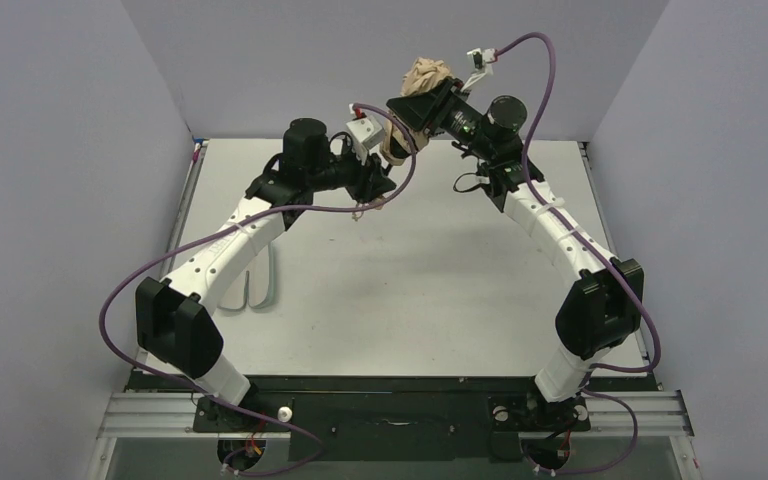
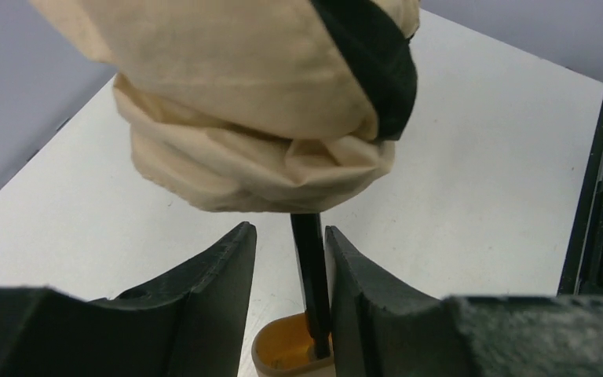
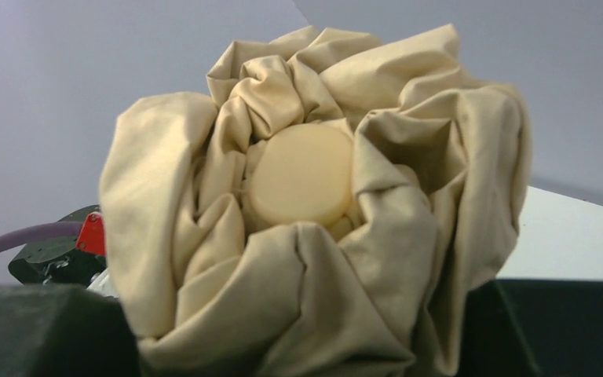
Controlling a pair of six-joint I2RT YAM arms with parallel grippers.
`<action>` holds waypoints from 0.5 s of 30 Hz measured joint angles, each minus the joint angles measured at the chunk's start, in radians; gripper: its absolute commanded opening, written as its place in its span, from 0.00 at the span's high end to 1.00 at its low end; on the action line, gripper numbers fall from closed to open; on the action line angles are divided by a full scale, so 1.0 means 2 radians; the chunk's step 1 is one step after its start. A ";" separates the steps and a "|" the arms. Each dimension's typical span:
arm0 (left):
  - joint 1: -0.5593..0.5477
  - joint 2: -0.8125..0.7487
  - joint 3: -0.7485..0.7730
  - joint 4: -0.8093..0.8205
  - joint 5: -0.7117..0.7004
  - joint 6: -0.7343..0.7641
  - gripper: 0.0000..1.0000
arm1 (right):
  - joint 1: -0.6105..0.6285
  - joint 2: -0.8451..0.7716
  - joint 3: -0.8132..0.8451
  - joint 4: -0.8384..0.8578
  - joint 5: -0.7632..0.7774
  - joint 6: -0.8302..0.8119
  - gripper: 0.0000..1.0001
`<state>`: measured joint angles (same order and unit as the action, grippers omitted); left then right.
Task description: Open the umbrella
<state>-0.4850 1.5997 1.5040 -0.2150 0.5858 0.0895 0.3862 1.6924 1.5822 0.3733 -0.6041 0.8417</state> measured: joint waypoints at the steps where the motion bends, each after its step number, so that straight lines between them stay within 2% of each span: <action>1: -0.003 0.001 0.002 -0.008 -0.007 0.009 0.68 | 0.001 0.000 0.000 -0.001 0.001 -0.002 1.00; 9: -0.018 0.001 0.003 -0.060 -0.034 0.076 0.69 | 0.009 0.000 0.009 -0.040 0.003 -0.038 1.00; 15: -0.018 0.000 -0.034 -0.093 -0.048 0.111 0.62 | 0.006 0.000 0.025 -0.045 0.012 -0.043 1.00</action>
<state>-0.5209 1.5990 1.4357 -0.4000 0.4904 0.3115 0.3973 1.6924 1.6314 0.2832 -0.5800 0.7567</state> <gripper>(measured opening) 0.344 0.369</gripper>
